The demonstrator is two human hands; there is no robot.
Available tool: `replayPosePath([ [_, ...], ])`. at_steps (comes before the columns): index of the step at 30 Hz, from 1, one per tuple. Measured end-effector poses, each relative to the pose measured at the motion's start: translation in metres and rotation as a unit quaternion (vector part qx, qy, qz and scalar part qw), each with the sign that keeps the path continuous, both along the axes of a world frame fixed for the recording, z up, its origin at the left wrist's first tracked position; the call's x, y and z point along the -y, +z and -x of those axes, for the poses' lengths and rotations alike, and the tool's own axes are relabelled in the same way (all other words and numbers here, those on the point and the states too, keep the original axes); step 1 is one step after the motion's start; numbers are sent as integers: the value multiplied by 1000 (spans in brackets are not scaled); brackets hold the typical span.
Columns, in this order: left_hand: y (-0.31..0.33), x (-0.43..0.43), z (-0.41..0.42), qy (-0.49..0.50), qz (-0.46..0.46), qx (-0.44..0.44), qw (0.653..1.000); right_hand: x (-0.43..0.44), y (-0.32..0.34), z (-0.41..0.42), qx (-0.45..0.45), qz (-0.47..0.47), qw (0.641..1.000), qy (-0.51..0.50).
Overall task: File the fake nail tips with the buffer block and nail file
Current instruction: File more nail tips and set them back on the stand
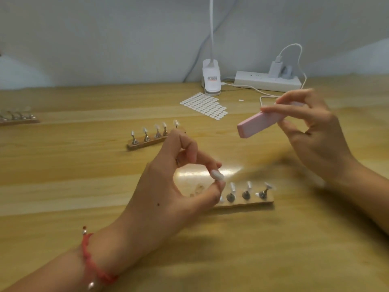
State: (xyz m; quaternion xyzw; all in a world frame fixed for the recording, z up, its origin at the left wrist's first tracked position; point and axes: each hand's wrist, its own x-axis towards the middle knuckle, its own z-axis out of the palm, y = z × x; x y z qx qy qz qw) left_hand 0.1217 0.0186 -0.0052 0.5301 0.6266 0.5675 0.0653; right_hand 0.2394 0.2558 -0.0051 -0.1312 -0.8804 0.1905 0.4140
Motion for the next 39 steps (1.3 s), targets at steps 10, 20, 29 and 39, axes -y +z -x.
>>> replayPosePath([
  [10, -7, -2, 1, 24, 153, -69, 986, 1, -1, 0, 7, -5, 1000, 14],
  [20, -3, -12, 4, 36, 199, -192, 960, 3, -4, 1, 7, -3, 1000, 23],
  [29, 1, -15, -4, -4, 147, -146, 978, 4, -3, -1, 3, -11, 1000, 27],
  [39, 8, -3, 2, 52, -24, 76, 996, 38, 8, -3, -35, 38, 994, 93],
])
